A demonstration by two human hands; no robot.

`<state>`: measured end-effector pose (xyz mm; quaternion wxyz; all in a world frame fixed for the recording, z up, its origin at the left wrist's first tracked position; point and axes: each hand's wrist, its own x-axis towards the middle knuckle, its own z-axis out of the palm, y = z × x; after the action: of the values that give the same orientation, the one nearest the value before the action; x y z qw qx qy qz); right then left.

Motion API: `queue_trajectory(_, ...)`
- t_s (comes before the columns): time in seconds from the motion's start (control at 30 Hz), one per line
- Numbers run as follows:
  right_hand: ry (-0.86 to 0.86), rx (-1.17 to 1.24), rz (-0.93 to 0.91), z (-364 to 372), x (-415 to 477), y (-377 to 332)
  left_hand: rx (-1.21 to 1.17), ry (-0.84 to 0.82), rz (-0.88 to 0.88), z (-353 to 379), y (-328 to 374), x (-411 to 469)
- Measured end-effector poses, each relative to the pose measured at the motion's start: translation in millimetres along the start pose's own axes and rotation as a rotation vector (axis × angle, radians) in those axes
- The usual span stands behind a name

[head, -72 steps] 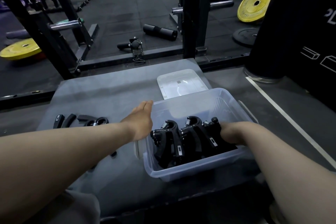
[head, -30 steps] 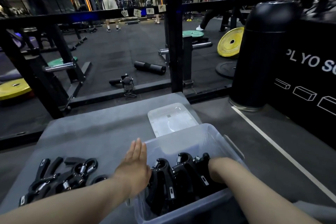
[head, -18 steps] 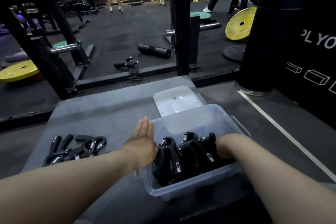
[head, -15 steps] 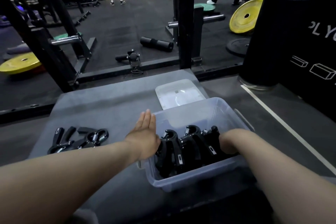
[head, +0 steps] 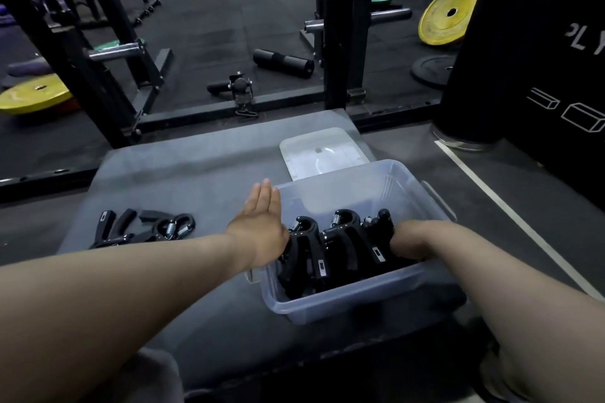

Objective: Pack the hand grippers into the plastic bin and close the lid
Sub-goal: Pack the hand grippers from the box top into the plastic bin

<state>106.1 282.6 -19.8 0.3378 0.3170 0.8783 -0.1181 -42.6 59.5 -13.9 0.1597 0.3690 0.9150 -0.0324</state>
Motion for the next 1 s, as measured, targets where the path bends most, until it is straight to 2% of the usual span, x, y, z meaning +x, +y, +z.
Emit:
queue_trajectory(0.13,-0.087,-0.214,0.035,0,-3,-13,0.007,0.003,0.003,-2,0,-1)
queue_trajectory(0.33,-0.113,-0.161,0.092,-3,5,-8,-0.008,0.001,0.011,-2,-1,-2)
queue_trajectory(0.5,-0.11,-0.227,0.112,-11,9,-8,-0.013,-0.001,0.014,-2,-3,-2)
queue_trajectory(0.7,0.203,-0.024,0.069,-25,25,-8,-0.041,0.01,0.024,0,-5,-1)
queue_trajectory(0.83,0.193,-0.008,-0.105,-3,32,-8,-0.035,0.014,0.016,1,-3,-1)
queue_trajectory(1.0,0.321,0.099,-0.176,2,41,-1,-0.035,0.016,0.017,1,-3,-1)
